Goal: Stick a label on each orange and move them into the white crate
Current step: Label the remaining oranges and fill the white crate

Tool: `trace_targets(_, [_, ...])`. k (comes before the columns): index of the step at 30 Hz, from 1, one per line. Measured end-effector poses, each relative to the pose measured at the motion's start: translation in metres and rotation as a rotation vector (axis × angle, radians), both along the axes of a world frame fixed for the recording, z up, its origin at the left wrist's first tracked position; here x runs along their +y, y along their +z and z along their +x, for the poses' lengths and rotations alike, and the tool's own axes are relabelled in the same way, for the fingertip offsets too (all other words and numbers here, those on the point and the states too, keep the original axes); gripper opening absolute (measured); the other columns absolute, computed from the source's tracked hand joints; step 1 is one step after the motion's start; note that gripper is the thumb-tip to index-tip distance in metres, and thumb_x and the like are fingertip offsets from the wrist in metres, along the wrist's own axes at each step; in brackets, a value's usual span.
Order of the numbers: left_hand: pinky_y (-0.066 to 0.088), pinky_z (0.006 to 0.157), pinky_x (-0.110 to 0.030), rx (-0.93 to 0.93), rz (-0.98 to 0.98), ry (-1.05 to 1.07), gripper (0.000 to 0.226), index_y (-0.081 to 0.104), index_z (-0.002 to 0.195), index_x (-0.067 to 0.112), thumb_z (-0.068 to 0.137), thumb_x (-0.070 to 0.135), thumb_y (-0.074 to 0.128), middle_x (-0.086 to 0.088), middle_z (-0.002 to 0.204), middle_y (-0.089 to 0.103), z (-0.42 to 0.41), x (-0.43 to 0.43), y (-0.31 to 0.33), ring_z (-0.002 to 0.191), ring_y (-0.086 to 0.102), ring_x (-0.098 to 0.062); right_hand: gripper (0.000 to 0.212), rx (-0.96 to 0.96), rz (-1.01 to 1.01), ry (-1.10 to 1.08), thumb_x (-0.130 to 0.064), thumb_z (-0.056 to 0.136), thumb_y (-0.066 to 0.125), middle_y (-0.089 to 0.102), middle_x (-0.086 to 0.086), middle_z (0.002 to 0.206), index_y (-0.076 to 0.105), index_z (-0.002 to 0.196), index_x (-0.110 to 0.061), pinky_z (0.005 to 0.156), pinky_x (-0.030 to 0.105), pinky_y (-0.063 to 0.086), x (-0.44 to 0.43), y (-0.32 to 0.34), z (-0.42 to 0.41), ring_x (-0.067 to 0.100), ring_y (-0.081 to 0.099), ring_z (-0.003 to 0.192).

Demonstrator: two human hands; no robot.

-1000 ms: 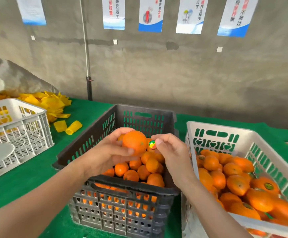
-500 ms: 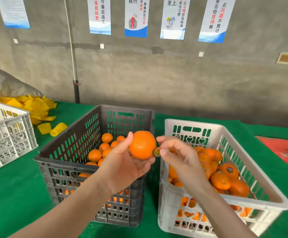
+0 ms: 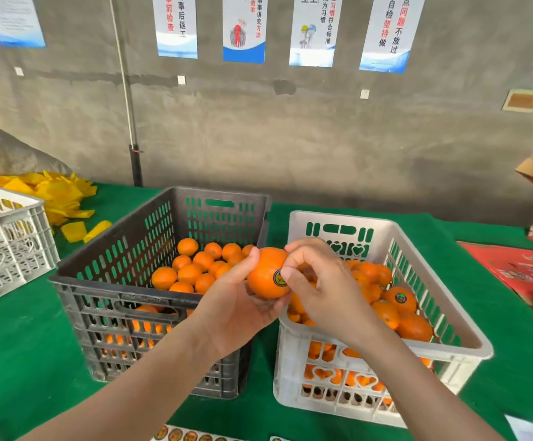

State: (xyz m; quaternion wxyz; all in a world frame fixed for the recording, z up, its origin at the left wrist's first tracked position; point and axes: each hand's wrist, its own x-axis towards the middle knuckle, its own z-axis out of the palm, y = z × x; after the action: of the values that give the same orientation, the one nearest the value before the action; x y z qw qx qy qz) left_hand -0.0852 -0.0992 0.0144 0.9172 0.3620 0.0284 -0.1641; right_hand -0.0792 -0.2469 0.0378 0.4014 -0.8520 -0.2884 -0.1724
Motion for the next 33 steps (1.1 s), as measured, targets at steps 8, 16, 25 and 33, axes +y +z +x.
trace_targets(8, [0.056,0.058,-0.03,0.008,0.04,0.027,0.066,0.055,0.126,0.01,0.068,0.037,0.071,-0.015,0.097,0.072,-0.005,-0.006,-0.001,0.074,0.071,-0.025,0.007,-0.192,-0.067,-0.079,-0.013,0.088,0.061,0.055,-0.002,0.099,0.058,0.081,-0.012,0.078,0.025,0.043,0.0,-0.008,-0.001,0.012,0.051,0.094])
trace_targets(16, [0.057,0.06,-0.029,0.007,0.123,0.005,0.062,0.058,0.119,0.012,0.065,0.038,0.07,-0.013,0.09,0.072,-0.003,-0.009,-0.006,0.073,0.07,-0.024,0.013,-0.171,0.152,-0.093,-0.015,0.083,0.068,0.058,-0.006,0.094,0.061,0.094,-0.017,0.068,0.022,0.046,-0.004,-0.021,-0.003,0.003,0.051,0.088])
trace_targets(25, [0.059,0.071,-0.034,-0.12,0.181,-0.075,0.044,0.074,0.104,0.015,0.087,0.046,0.048,-0.015,0.113,0.069,0.008,-0.027,-0.02,0.099,0.069,-0.026,0.07,0.044,0.145,0.036,-0.039,0.074,0.069,0.045,-0.013,0.124,0.04,0.135,-0.026,0.092,0.019,0.044,-0.011,-0.049,0.004,0.0,0.045,0.114])
trace_targets(33, [0.044,0.088,-0.027,-0.541,1.392,0.329,0.028,0.058,0.118,0.003,0.1,0.012,0.039,-0.007,0.106,0.061,0.079,-0.07,-0.057,0.093,0.057,-0.014,0.064,0.227,0.077,-0.359,-0.025,0.065,0.08,0.044,-0.002,0.114,0.046,0.12,-0.023,0.08,0.02,0.037,-0.069,-0.055,0.101,0.008,0.041,0.101])
